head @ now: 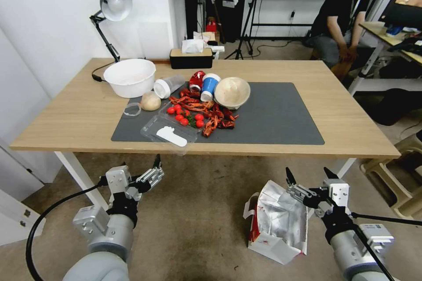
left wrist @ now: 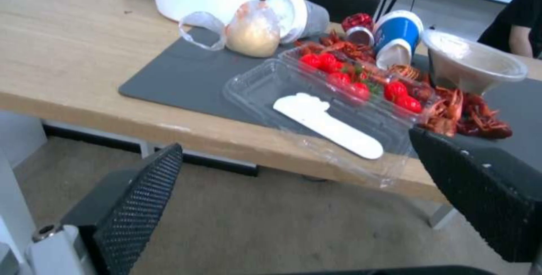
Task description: Pick up the food delivery bag from the floor and place it on the table.
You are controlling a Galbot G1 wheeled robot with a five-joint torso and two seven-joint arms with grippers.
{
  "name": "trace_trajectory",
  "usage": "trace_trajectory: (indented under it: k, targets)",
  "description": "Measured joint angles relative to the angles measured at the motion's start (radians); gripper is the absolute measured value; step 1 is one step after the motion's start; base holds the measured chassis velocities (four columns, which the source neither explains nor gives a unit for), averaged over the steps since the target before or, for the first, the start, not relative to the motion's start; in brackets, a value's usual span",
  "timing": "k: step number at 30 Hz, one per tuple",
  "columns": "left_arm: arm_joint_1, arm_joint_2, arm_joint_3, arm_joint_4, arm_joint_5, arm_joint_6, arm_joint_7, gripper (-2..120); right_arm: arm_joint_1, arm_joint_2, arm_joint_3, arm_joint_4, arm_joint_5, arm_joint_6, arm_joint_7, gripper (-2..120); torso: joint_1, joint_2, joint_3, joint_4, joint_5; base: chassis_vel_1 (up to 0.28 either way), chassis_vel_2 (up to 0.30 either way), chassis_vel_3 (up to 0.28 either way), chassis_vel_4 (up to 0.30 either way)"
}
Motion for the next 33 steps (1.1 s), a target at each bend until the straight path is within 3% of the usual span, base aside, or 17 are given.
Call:
trace_trajectory:
  k: [33]
  targets:
    - [0.010,-0.002,-0.003,-0.006,0.002,0.010,0.003,100,-0.001,-0.001,-0.003,-0.002,0.004,0.002,0.001,100,-0.075,-0.175,-0.099,0.0000,0.0000,0.000,0.000,0.000,0.000]
